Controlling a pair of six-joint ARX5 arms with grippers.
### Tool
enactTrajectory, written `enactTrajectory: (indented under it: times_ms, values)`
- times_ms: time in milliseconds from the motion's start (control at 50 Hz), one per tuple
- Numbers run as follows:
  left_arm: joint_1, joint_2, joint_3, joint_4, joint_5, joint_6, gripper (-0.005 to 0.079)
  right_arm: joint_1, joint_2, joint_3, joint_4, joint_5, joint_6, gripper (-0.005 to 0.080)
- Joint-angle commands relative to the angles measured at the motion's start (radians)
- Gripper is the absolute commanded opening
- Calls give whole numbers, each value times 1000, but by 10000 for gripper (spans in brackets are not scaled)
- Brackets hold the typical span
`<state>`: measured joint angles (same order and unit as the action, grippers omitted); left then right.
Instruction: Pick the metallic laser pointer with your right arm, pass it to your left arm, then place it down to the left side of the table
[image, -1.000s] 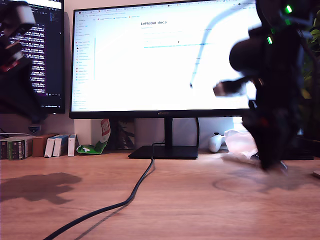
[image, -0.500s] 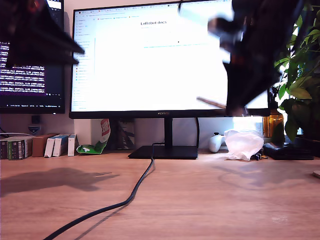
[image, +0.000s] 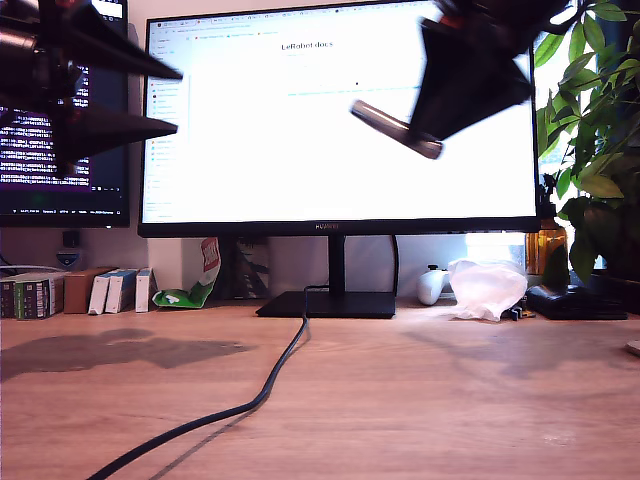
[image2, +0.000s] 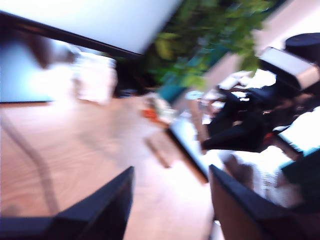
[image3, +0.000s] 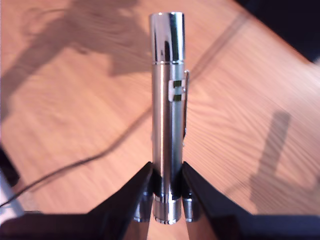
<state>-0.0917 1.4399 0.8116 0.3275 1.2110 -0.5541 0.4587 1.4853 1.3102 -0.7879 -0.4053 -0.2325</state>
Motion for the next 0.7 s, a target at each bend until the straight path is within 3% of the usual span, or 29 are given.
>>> enactTrajectory:
  times_ms: [0,260,680]
  values:
    - [-6,16,3,48,17,-50,456,33,8,11,24,-5,13,-13]
    - [-51,27,3,174,15,-121,455,88,8,11,144,-35,111,-13]
    - [-187,27,3,401,-112,-119,447,112,8,11,287,-105,214,-13]
